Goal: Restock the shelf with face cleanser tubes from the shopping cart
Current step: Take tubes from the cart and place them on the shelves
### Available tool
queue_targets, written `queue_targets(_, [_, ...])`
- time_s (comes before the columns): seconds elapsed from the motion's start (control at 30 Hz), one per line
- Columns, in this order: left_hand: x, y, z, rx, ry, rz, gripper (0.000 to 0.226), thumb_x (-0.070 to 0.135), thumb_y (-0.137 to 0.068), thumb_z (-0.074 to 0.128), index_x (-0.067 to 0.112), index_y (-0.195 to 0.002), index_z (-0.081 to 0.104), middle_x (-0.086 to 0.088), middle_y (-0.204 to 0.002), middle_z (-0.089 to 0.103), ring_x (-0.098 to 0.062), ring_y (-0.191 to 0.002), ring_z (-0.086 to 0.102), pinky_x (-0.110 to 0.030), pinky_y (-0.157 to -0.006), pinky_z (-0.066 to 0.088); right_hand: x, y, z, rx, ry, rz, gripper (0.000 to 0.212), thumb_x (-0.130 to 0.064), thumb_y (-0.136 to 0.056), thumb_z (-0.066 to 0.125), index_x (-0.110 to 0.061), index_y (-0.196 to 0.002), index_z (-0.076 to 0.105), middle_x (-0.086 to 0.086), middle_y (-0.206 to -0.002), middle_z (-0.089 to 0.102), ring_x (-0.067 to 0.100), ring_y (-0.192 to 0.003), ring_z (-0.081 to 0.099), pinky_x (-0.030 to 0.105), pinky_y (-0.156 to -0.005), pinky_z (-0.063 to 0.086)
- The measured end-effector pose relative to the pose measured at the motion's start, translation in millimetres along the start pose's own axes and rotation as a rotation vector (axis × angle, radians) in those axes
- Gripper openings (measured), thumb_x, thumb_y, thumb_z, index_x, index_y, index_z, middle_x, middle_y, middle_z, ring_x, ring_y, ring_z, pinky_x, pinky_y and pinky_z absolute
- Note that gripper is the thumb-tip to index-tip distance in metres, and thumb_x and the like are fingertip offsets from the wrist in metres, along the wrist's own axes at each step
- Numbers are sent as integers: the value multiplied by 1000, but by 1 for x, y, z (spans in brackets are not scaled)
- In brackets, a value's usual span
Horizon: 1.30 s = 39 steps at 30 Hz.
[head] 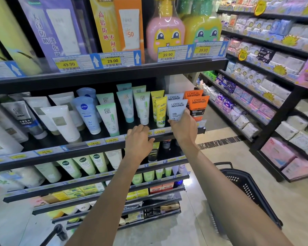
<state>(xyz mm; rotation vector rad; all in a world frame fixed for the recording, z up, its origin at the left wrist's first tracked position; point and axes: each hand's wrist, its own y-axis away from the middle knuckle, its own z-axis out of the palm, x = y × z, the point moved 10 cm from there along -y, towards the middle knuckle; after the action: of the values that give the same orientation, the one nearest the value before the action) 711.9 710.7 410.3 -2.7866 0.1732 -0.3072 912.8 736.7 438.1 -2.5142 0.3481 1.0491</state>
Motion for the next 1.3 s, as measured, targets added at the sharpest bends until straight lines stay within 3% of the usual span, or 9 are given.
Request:
queue_targets(0.43, [1,-2,0,-18,-10,-34,41,41,-96,63,14,-128,64,-4,-117,63,-26,-111,55,-40,-99,40,2,-1,0,-30,-4,4,51,-32,-83,85,-12,-114,50,9,-111,72,30,-98,70,31,-64,47])
queue_targets(0.67, [2,-1,-2,-16,-5,-36,41,41,-96,64,13,-127,64,-4,-117,63,-25,-110,55,-40,-99,39,4,-3,-1,-52,-13,-2,56,-32,-81,87,-12,-117,51,8,-111,72,30,-99,70,39,-71,59])
queue_targets(0.9, [3,0,-3,-40,0,-33,43,41,-98,61,15,-131,61,-2,-120,62,-24,-112,54,-39,-100,38,7,2,-9,-54,-91,-85,41,-25,-84,82,-19,-116,56,0,-115,72,22,-100,69,26,-61,47])
queue_targets(1.0, [3,3,-4,-57,50,-25,44,39,-99,60,15,-136,58,-2,-124,61,-24,-115,54,-38,-102,38,3,18,-21,-36,-45,-189,34,-27,-91,75,-20,-121,60,-1,-117,71,22,-103,68,32,-71,52])
queue_targets(1.1, [3,11,-12,-49,160,-1,44,31,-101,60,13,-140,55,-4,-130,59,-26,-120,52,-38,-107,39,-2,38,-30,-47,47,-261,41,-29,-98,67,-14,-135,60,3,-126,69,26,-109,66,36,-83,53])
queue_targets(1.2, [-1,30,-29,17,221,6,42,23,-100,62,8,-139,57,-8,-134,57,-26,-127,50,-39,-110,42,-7,61,-26,-135,126,-335,42,-34,-102,60,-15,-139,60,2,-135,65,26,-124,60,40,-101,50])
queue_targets(1.3, [-16,65,-46,107,173,-38,39,19,-96,67,5,-132,62,-11,-129,61,-29,-122,55,-44,-107,47,-13,90,-10,-293,206,-425,47,-40,-104,54,-17,-145,56,1,-146,57,25,-137,50,42,-115,39])
